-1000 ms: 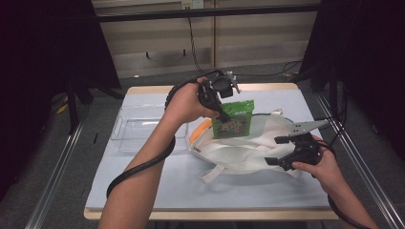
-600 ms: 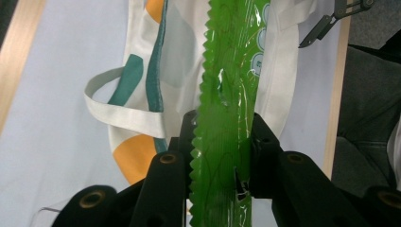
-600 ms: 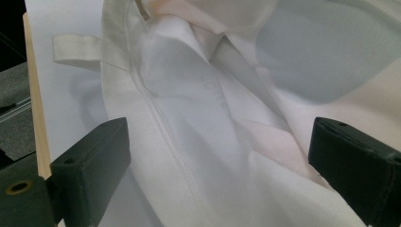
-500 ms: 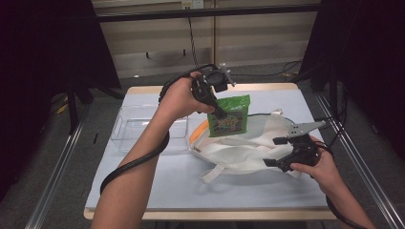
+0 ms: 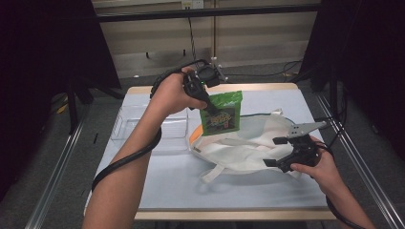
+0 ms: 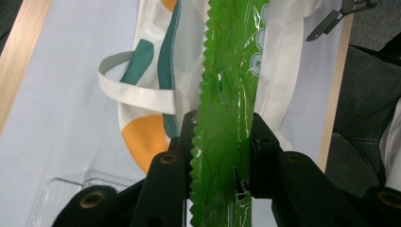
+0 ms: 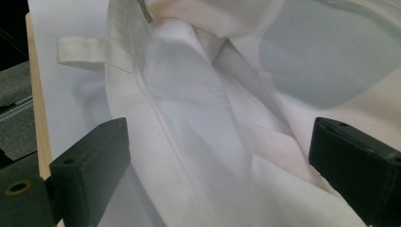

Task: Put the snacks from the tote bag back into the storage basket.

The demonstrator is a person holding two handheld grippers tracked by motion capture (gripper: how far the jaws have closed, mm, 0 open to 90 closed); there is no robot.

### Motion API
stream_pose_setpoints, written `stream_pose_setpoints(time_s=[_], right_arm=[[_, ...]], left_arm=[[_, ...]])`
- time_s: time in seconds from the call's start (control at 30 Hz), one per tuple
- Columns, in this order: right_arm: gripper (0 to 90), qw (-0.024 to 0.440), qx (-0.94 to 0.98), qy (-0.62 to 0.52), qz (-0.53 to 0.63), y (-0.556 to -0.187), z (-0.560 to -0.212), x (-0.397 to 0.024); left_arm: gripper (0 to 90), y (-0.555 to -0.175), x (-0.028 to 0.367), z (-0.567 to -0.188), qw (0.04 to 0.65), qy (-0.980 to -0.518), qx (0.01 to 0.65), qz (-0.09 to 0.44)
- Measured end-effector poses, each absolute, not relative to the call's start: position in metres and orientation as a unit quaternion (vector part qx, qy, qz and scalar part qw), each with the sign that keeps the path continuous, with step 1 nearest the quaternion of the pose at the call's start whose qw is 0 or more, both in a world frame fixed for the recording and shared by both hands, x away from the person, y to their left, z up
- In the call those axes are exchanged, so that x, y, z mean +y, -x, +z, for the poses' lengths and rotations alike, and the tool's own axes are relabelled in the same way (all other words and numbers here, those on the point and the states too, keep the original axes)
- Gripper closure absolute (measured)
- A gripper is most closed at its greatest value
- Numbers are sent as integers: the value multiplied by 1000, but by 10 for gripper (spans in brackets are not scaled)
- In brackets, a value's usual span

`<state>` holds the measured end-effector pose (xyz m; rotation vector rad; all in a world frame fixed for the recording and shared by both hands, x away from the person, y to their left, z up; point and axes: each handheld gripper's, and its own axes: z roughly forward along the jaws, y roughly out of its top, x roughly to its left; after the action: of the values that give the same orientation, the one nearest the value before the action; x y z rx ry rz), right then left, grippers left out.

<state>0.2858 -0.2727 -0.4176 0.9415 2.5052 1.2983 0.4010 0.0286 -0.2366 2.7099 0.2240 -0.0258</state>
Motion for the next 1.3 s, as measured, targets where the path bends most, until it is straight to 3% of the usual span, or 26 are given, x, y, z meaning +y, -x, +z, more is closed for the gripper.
stream_pose_setpoints(time_s=[1.3], right_arm=[[48, 84, 838, -318, 436, -282, -418, -275]], left_arm=[[738, -417, 63, -219, 210, -973, 93, -2]])
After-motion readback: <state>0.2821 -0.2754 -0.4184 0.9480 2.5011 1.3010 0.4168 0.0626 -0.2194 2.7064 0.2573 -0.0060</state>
